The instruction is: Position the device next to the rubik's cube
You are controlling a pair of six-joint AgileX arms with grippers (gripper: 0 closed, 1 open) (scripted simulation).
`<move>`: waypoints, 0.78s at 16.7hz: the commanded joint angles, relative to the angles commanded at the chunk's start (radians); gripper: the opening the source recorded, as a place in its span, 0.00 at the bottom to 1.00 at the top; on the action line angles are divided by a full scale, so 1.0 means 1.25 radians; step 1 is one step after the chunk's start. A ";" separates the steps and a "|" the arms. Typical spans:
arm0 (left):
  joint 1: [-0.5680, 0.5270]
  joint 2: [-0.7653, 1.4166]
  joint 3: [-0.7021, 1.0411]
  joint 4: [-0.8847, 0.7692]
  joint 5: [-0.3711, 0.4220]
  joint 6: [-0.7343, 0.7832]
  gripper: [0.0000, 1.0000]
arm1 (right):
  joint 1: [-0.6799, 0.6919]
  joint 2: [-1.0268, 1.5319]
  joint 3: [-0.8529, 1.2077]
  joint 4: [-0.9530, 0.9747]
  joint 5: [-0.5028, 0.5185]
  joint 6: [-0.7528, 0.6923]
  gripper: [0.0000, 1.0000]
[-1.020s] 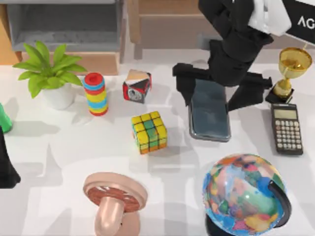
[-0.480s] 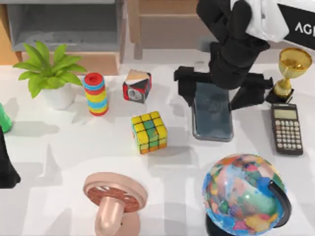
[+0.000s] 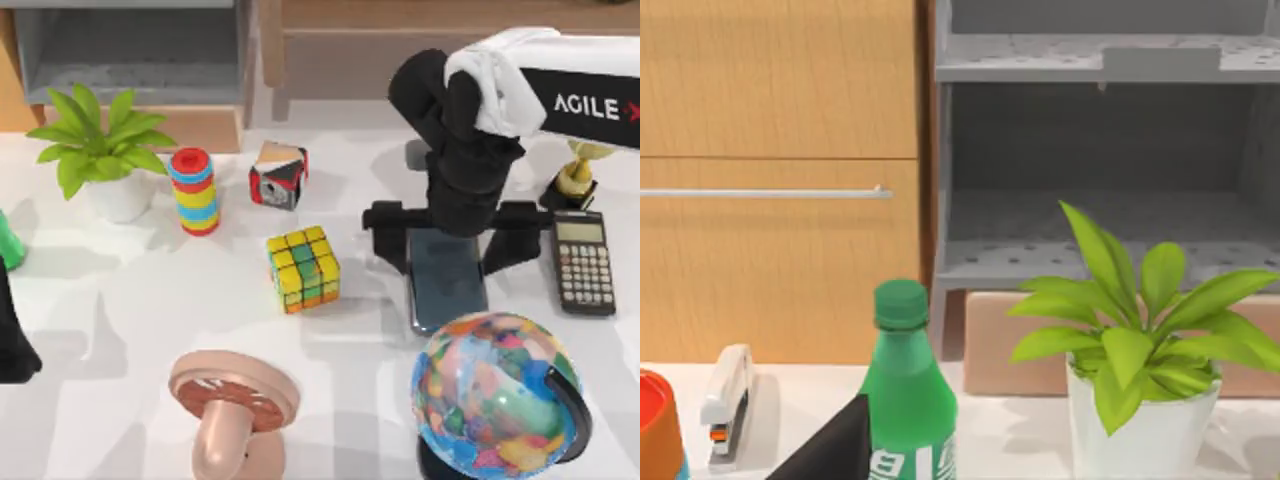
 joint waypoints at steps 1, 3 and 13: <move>0.000 0.000 0.000 0.000 0.000 0.000 1.00 | 0.000 0.003 -0.003 0.001 0.001 0.000 0.00; 0.000 0.000 0.000 0.000 0.000 0.000 1.00 | 0.000 0.003 -0.003 0.001 0.001 0.000 0.00; 0.000 0.000 0.000 0.000 0.000 0.000 1.00 | 0.000 0.003 -0.003 0.001 0.001 0.000 0.53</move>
